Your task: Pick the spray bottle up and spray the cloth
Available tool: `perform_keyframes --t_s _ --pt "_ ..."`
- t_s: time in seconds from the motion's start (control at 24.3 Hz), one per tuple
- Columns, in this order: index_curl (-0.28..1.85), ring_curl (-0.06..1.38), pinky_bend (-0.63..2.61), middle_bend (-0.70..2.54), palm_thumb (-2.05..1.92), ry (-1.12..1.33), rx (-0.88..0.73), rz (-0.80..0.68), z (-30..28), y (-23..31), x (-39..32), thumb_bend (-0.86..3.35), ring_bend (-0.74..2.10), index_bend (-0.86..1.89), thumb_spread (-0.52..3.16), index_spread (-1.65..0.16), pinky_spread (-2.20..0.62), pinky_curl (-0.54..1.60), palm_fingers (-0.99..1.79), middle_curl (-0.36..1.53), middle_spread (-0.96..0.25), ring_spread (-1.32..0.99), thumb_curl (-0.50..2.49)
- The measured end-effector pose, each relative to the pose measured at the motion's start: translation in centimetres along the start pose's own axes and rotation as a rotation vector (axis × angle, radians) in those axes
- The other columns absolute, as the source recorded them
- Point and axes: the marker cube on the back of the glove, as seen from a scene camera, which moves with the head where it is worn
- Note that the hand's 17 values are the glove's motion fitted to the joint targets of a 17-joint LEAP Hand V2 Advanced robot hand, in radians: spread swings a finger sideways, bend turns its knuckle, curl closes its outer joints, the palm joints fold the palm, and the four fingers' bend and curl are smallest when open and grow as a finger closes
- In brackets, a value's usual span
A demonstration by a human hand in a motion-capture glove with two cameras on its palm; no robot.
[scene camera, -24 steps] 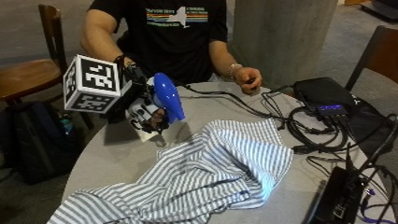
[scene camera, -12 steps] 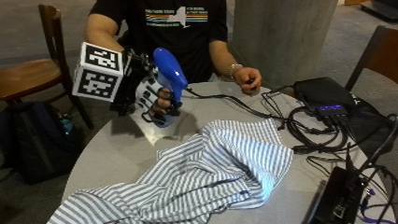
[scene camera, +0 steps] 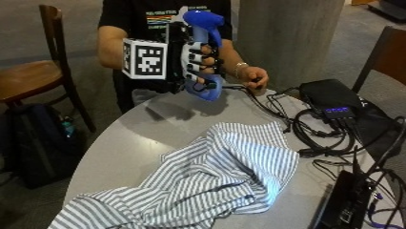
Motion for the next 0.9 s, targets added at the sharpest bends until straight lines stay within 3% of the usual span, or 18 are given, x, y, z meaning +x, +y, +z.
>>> perform_keyframes --t_s 0.49,0.9 --pt "0.57 0.4 0.32 0.32 0.95 -0.066 -0.078 -0.061 11.6 -0.6 2.2 -0.03 0.31 0.2 0.71 -0.17 0.18 0.32 1.19 0.5 -0.05 -0.07 0.64" --pt "0.58 0.39 0.3 0.33 0.92 -0.056 -0.094 -0.029 15.3 0.0 3.6 -0.03 0.28 0.21 0.8 -0.17 0.17 0.32 1.19 0.5 -0.05 -0.06 0.62"
